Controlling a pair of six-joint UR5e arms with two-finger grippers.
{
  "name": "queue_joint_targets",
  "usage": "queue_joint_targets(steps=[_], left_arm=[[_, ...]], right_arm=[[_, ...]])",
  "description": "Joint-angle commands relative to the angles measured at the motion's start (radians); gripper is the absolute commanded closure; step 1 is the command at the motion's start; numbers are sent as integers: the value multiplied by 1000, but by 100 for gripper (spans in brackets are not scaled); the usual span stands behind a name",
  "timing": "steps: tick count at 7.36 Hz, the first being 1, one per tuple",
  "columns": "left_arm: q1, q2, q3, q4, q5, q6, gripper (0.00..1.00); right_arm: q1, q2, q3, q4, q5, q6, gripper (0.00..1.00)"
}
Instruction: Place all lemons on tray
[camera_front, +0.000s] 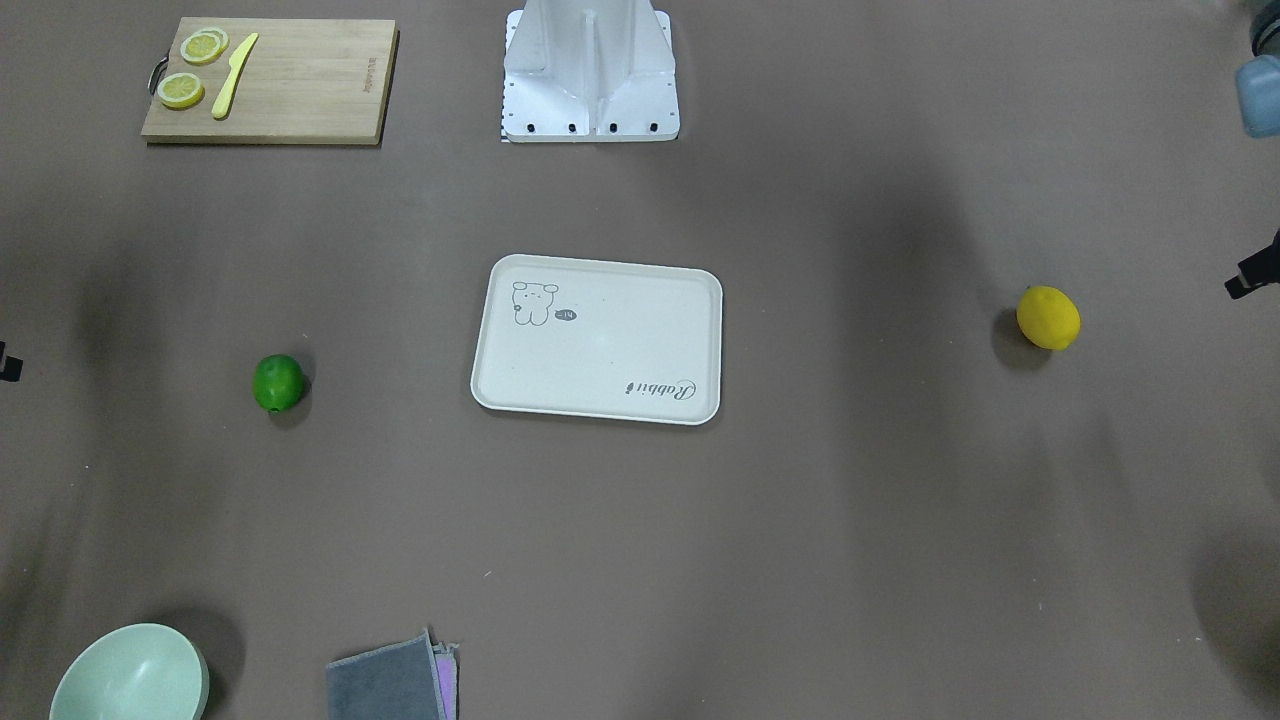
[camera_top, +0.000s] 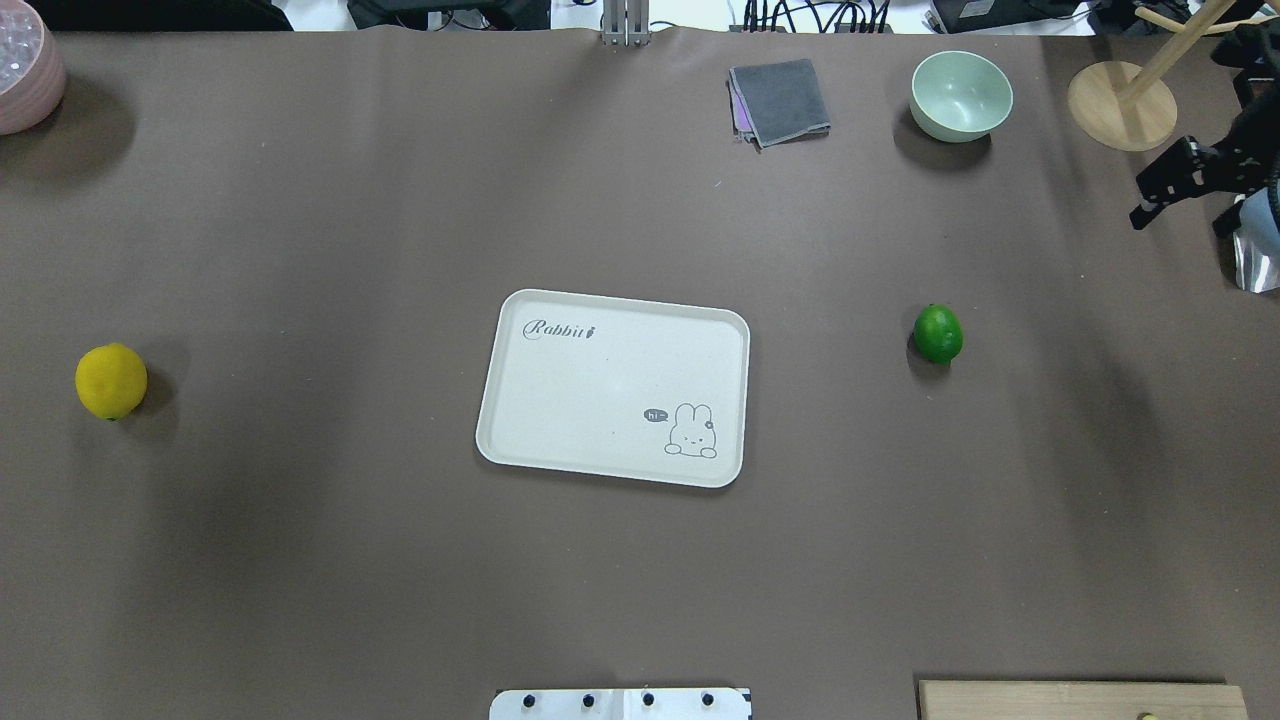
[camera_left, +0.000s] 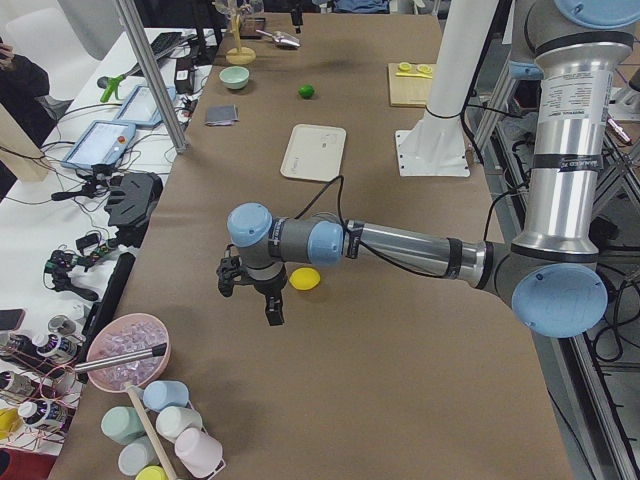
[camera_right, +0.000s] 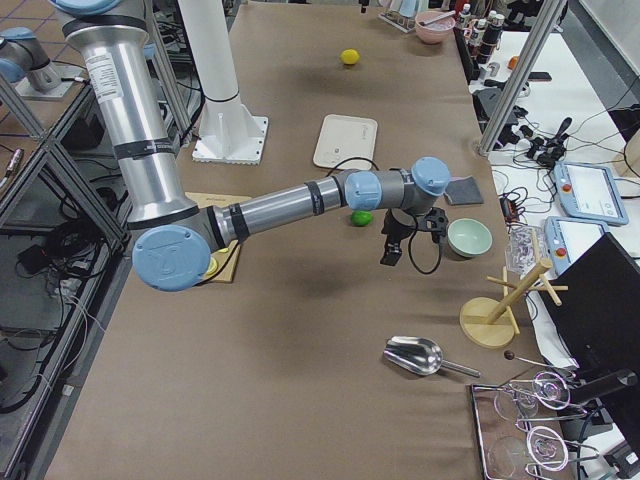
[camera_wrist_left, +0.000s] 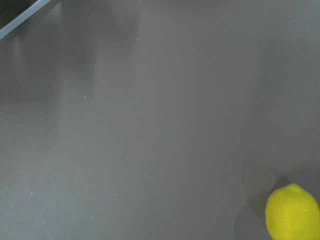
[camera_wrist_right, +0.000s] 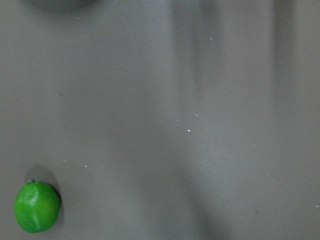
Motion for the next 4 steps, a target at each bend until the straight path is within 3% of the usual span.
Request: queue_joint_targets(steps=[1, 4], left_arm=[[118, -8, -11, -124, 5, -215, 3], [220, -77, -28, -124, 51, -369, 3]], right_arm=[[-85, 79, -9, 0, -6, 141, 0], [-189, 174, -70, 9, -8, 155, 0]])
